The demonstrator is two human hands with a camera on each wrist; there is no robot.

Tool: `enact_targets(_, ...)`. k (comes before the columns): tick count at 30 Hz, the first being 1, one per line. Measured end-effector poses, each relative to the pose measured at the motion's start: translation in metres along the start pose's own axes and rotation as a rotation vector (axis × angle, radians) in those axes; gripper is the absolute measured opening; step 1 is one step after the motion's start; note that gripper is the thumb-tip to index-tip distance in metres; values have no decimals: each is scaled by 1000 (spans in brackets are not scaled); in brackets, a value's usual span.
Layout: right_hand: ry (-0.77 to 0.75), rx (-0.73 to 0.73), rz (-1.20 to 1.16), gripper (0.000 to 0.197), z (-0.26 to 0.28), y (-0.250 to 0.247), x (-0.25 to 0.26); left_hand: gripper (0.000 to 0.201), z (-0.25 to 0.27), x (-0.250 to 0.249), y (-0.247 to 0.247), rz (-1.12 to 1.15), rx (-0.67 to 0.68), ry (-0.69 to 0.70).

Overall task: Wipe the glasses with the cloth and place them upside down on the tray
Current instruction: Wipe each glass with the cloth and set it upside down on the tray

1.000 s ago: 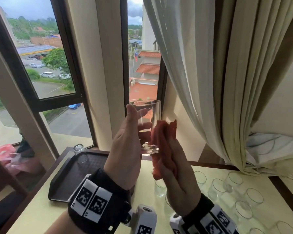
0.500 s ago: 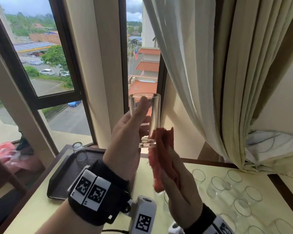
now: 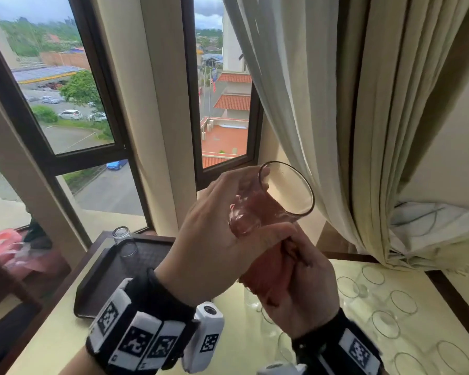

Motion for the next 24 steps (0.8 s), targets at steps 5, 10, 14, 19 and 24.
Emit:
enact_targets(5,-3,-46,-130,52,-3,6,0,83,2,2,-7,-46,-41,100)
enact_targets(10,-22,-99,-5,59,0,0,1,102,8,3,-16,-37,-21,108)
enact_targets(14,-79,-155,114,57,6,-10,3,80,15,0,-21,-193,20,111)
enact_targets(19,-169,-170,233,50,13,-14,18,68,23,-5,-28,-182,55,93)
enact_targets(24,-301,-159,425,49,9,-2,40,68,33,-1,-20,46,38,64)
Point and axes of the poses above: each hand's wrist, its own z-axis away from the middle knuckle, its own y-axis out of the palm, x = y × z, the point moved 6 cm from there along -z, towards the middle knuckle, and after that the axes turned 10 degrees about -y, right-handed, at the moved point
